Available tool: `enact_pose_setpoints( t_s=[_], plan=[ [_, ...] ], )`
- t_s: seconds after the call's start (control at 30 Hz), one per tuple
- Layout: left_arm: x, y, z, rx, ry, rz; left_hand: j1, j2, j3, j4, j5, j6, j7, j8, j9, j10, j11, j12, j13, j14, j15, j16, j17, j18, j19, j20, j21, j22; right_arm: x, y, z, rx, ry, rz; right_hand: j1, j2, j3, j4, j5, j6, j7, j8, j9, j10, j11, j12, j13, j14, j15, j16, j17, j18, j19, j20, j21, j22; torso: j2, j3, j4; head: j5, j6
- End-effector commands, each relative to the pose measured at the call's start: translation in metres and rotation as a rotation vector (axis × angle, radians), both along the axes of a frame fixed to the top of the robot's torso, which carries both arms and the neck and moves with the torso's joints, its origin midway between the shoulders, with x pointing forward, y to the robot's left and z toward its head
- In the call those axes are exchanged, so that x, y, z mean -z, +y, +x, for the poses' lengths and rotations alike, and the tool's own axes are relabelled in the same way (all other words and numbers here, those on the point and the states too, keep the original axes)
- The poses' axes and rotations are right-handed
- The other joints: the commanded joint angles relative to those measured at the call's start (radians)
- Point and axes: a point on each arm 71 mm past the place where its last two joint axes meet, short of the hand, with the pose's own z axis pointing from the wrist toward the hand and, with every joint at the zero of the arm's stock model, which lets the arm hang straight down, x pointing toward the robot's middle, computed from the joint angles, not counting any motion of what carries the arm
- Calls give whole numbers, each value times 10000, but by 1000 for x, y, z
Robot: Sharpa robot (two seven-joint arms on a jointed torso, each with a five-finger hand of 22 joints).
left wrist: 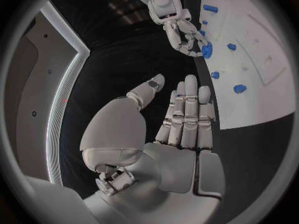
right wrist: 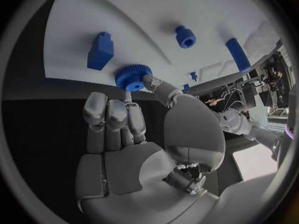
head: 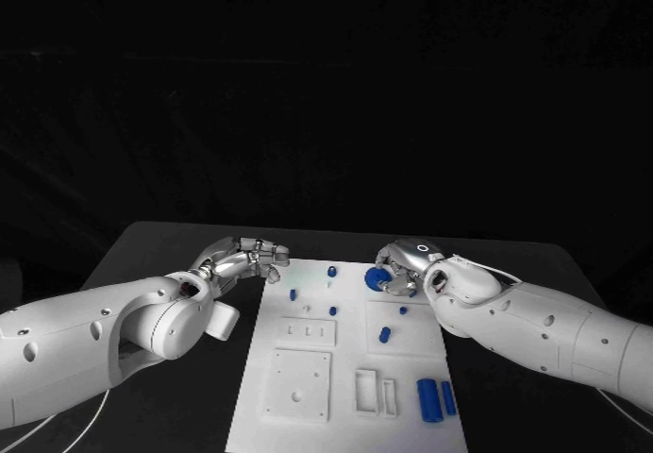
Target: Assemble the parts on the task board
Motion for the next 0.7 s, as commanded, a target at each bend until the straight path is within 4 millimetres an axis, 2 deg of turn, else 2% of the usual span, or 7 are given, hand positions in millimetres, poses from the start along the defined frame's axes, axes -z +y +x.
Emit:
enact_pose_setpoints(
  t_s=[0.03, 0.23, 0.4, 0.7],
  plan=[
    [-1, -2, 0, 127, -38, -98, -68, -21, 71, -13, -57, 35, 47, -52, -13, 50, 57, -54, -10, -23, -10, -46, -13, 83, -13, -90, 35, -13, 0, 5, -4, 91, -616, -507, -47, -6, 65, 26, -42, 68, -17, 41, 73, 88, 7, 68, 1374, -11, -86, -63, 16, 1251, 63, -48, 65, 160, -6, -7, 1, 2, 32],
    [-1, -1, -1, 107, -44, -97, -68, -20, 72, -14, -56, 36, 47, -52, -13, 51, 56, -55, -10, -22, -11, -45, -13, 83, -13, -90, 36, -14, -13, 16, -11, -147, -1383, -492, 22, -129, 253, 119, -257, 159, -51, 62, 80, 138, -27, 80, 1384, 13, -118, -97, 58, 1251, 89, -65, 74, 145, 4, 2, 6, 29, 53],
    [-1, -2, -1, 116, -45, -101, -65, -18, 73, -15, -55, 38, 46, -52, -13, 54, 56, -56, -10, -21, -11, -44, -13, 83, -14, -90, 37, -15, -27, 27, -18, -464, -2011, -383, 74, -239, 400, 212, -326, 215, -68, 70, 81, 173, -43, 88, 1394, 33, -133, -125, 84, 1251, 114, -69, 87, 141, -8, -12, -8, 27, 84],
    [-2, -3, -1, 127, -47, -105, -60, -21, 76, -21, -53, 40, 44, -52, -12, 57, 54, -58, -9, -20, -12, -43, -12, 84, -14, -91, 40, -16, -31, 65, -26, -1200, -2250, -330, 70, -326, 467, 305, -369, 265, -82, 80, 83, 204, -56, 92, 1398, 53, -144, -143, 101, 1251, 148, -60, 114, 143, -4, -14, -5, 38, 132]
  ],
)
